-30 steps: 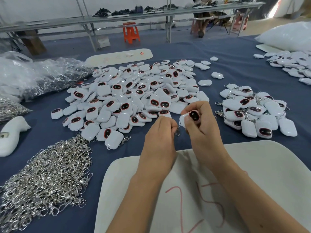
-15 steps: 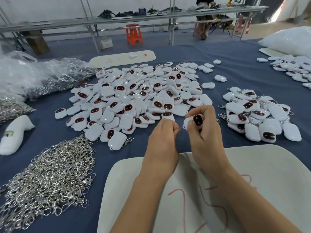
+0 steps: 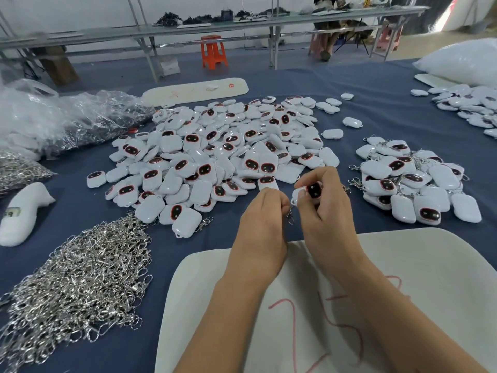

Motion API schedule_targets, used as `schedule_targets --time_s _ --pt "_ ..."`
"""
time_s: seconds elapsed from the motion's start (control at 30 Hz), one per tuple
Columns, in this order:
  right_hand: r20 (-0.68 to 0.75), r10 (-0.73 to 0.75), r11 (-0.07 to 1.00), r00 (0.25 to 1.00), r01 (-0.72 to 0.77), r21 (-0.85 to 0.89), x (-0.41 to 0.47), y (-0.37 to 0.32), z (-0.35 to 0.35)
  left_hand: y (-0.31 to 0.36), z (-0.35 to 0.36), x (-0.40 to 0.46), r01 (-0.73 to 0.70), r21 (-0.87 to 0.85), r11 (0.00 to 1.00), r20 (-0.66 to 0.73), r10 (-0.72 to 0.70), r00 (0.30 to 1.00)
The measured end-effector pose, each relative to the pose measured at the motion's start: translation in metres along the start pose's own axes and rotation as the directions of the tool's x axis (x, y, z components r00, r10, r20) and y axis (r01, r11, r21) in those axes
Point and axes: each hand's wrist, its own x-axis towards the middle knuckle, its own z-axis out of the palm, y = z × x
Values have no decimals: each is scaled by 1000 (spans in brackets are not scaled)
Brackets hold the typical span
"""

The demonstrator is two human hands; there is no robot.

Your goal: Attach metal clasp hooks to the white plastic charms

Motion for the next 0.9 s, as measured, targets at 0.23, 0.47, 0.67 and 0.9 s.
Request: schedule_targets --time_s 0.23,0.47,0.67,0.9 --pt "30 -2 999 1000 4 -49 -1 3 3 5 -2 -1 67 36 997 17 -67 998" --pt "82 -83 988 993 93 -124 -6 2 7 12 -2 -2 161 150 975 54 -171 984" --pt "32 25 1000 999 -25 -18 -7 2 10 11 -1 -1 250 53 967 22 -252 968" --pt "-9 120 987 993 -118 113 -6 3 12 4 -6 0 186 -185 965 -52 -198 979"
